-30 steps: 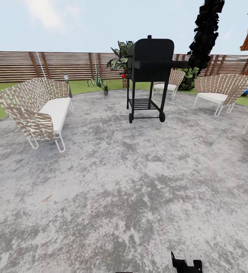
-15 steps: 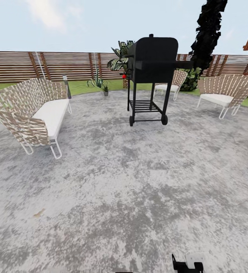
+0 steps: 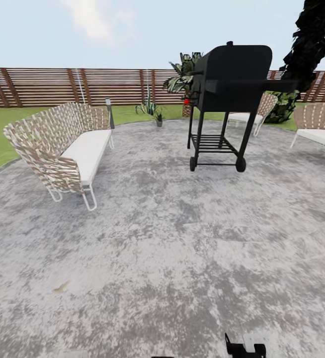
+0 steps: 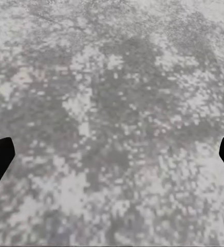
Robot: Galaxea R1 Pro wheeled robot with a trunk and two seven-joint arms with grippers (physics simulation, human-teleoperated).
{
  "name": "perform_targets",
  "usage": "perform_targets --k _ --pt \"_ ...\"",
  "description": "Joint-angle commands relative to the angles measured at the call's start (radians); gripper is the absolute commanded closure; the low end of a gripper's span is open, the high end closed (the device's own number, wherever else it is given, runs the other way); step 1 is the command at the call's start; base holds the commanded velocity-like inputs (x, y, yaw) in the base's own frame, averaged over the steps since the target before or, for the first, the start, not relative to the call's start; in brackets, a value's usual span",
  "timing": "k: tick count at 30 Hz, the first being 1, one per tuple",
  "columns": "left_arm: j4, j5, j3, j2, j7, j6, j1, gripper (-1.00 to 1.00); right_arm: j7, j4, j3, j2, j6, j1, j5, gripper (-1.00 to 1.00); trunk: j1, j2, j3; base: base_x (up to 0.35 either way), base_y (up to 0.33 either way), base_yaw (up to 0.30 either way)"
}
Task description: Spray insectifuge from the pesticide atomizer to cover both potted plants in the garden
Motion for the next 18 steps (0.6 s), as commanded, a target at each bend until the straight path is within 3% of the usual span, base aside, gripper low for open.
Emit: perform_targets --k 1,13,18 --pt "0.001 -0.003 0.005 0.0 0.0 -0.004 -0.001 1.0 -0.003 0.0 0.009 0.0 -0.002 0.0 -0.008 -1.0 0.0 0.0 -0.001 0.343 0.0 0.09" --pt "0.001 -0.003 0.005 0.0 0.0 -0.004 -0.001 1.0 -0.003 0.0 0.009 0.0 -0.002 0.0 -0.008 -1.0 0.0 0.0 -0.001 0.343 0.0 0.009" --pt "0.001 -0.003 0.005 0.0 0.0 -0.003 -0.001 1.0 -0.004 0.0 0.009 0.0 -0.002 0.0 -0.008 -1.0 0.0 0.0 -0.001 0.343 0.0 0.174"
